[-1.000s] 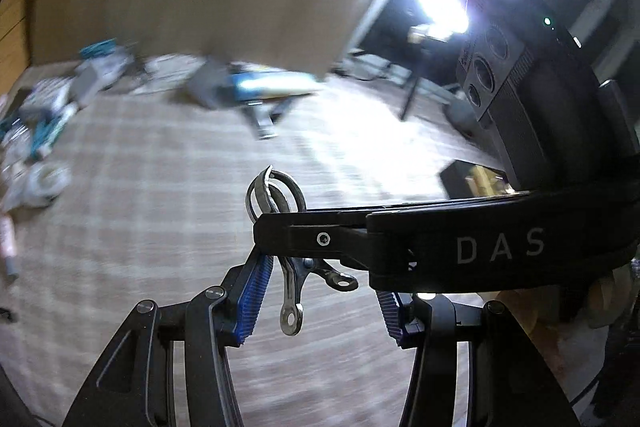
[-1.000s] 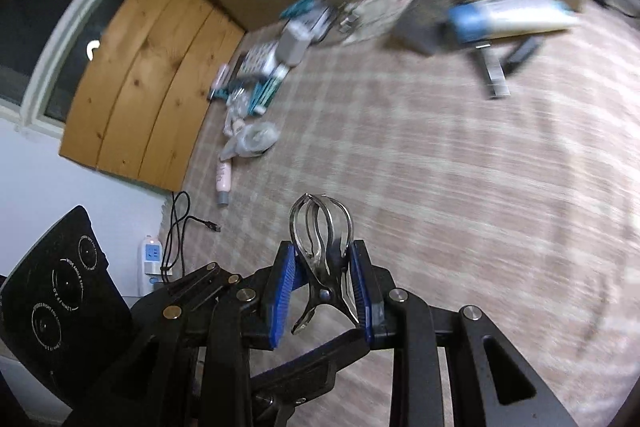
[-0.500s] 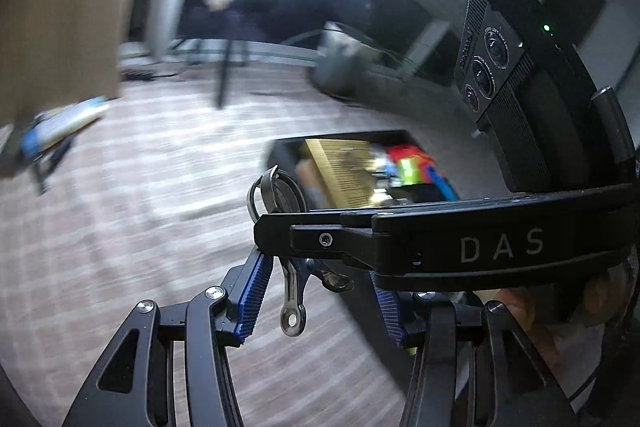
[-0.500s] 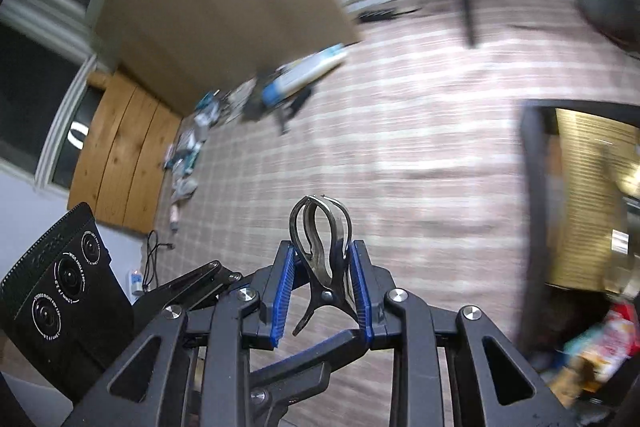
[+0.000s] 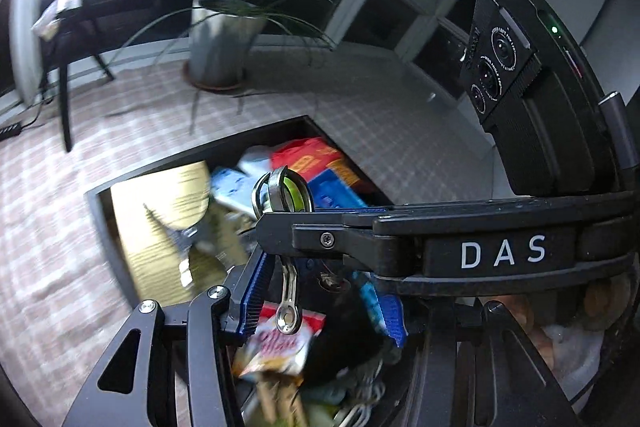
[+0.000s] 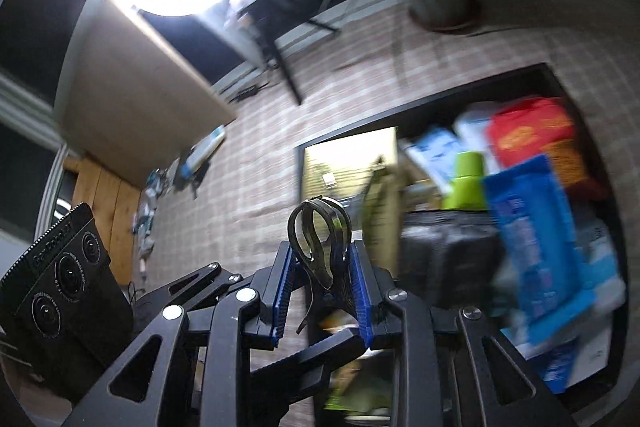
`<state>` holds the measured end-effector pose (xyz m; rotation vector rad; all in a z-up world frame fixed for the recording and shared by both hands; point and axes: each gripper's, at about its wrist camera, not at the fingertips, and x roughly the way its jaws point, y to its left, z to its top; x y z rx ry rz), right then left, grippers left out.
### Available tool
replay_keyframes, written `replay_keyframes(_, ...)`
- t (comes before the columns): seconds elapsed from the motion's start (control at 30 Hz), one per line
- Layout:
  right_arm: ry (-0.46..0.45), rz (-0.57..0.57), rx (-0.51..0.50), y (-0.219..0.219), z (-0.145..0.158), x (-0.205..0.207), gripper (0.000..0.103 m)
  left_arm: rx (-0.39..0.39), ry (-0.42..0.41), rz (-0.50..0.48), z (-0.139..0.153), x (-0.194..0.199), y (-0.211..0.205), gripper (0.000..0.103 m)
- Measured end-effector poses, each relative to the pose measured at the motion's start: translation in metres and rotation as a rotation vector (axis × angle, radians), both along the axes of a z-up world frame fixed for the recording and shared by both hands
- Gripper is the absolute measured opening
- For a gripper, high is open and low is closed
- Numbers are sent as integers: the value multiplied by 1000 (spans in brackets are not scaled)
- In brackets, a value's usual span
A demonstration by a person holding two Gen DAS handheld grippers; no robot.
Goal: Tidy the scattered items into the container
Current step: 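Carry the silver clamp into the container and open the grippers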
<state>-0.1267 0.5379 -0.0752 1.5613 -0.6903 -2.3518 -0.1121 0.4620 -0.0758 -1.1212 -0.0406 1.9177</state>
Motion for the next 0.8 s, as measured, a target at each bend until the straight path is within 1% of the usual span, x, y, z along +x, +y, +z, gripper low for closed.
replay_keyframes(0.13, 3, -22, 5, 24, -1, -1, 25, -15, 11, -14, -1, 0, 25, 53)
replay_keyframes(0.27, 7, -28, 19, 35, 0, -2, 25, -24, 13, -13, -1, -5, 33, 53)
replay_keyframes(0.3, 8, -27, 19, 36, 0, -2, 25, -28, 16, -10, -1, -6, 33, 54)
replay_keyframes(0.33, 8, -27, 13, 37, 0, -3, 26, -41, 20, 7, 0, -6, 33, 61)
replay_keyframes(0.37, 7, -30, 7, 38, 0, -3, 27, -47, 15, 20, 0, -9, 32, 64)
replay_keyframes(0.43, 8, -58, 21, 41, 0, -3, 36, -35, -2, 35, 1, -14, 25, 65)
replay_keyframes(0.47, 15, -76, 38, 43, 1, -2, 45, -35, 2, 43, 3, -16, 22, 65)
replay_keyframes(0.5, 23, -92, 49, 44, 2, -2, 49, -41, 12, 53, 4, -16, 17, 65)
replay_keyframes(0.63, 18, -104, 34, 44, 3, -2, 50, -56, 20, 86, 9, -20, -3, 65)
replay_keyframes(0.8, 26, -76, 43, 26, 8, -5, 50, -79, 24, 133, 11, -21, -39, 65)
